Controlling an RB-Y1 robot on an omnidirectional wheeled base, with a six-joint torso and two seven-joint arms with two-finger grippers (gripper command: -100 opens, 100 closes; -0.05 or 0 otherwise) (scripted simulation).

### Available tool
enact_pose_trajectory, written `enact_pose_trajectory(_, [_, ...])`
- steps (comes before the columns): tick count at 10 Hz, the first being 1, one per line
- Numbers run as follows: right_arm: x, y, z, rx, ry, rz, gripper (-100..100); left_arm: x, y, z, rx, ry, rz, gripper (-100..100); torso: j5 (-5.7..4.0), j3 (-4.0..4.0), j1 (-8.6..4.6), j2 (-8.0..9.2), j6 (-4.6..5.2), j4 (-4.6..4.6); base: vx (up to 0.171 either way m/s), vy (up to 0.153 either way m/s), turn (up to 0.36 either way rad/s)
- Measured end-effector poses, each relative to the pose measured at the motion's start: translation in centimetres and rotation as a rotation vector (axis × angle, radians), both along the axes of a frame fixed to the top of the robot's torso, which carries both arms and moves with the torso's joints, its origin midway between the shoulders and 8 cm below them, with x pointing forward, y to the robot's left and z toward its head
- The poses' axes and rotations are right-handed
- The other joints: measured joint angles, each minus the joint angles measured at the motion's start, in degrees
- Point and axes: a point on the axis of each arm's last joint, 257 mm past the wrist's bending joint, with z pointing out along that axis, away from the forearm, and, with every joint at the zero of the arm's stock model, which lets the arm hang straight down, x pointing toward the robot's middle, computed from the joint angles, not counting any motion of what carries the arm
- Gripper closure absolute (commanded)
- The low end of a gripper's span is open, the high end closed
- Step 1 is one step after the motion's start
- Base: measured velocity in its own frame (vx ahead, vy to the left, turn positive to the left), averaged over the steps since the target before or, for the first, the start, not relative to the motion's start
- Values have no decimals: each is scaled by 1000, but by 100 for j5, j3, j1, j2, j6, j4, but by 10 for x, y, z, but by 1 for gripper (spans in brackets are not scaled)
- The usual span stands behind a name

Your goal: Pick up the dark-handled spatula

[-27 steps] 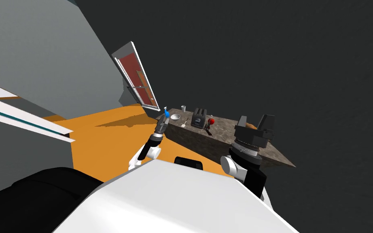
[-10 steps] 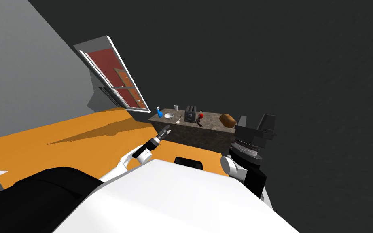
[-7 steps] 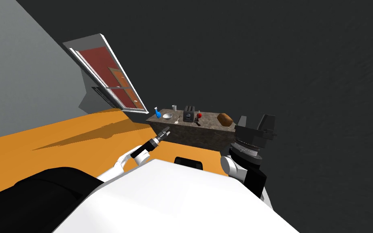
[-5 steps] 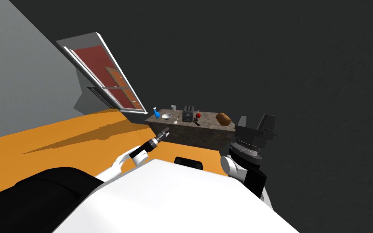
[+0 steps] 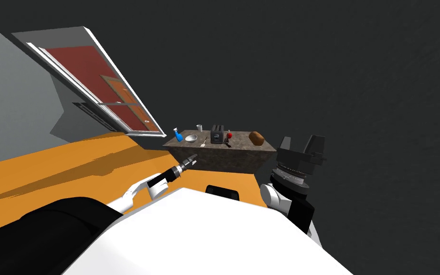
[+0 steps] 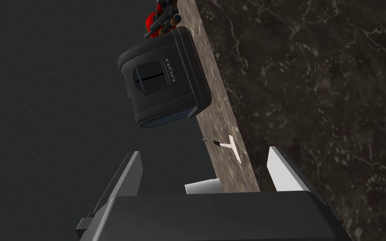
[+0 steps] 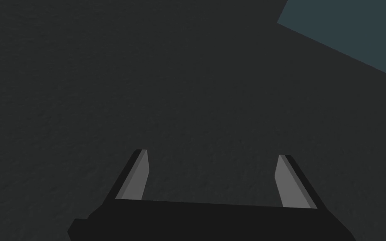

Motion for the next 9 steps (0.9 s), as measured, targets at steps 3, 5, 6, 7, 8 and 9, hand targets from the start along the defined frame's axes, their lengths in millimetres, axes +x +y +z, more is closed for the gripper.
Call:
enact_pose_trajectory(3, [0,0,0,0,0,0,0,-12,23,-28,50,104,4,-100,0,-2,0,-3,-6,-1,8,-13,-137])
enact_pose_trajectory(5, [0,0,0,0,0,0,0,-23,38,-39,78,154,7,-100,0,-3,-1,-6,0,-1,16,-13,-250])
enact_pose_trajectory(6, [0,0,0,0,0,0,0,-28,44,-44,95,179,6,-100,0,-3,1,-6,-8,-1,27,-12,-265])
enact_pose_trajectory(7, [0,0,0,0,0,0,0,-37,56,-53,111,224,16,-100,0,-5,1,-9,-2,-2,26,0,-157])
enact_pose_trajectory(8, [0,0,0,0,0,0,0,-42,63,-54,130,250,16,-100,0,-5,3,-10,-7,-2,41,2,-252])
enact_pose_trajectory(9, [0,0,0,0,0,0,0,-49,78,-64,154,295,25,-100,2,-9,6,-16,-3,-3,35,2,-182])
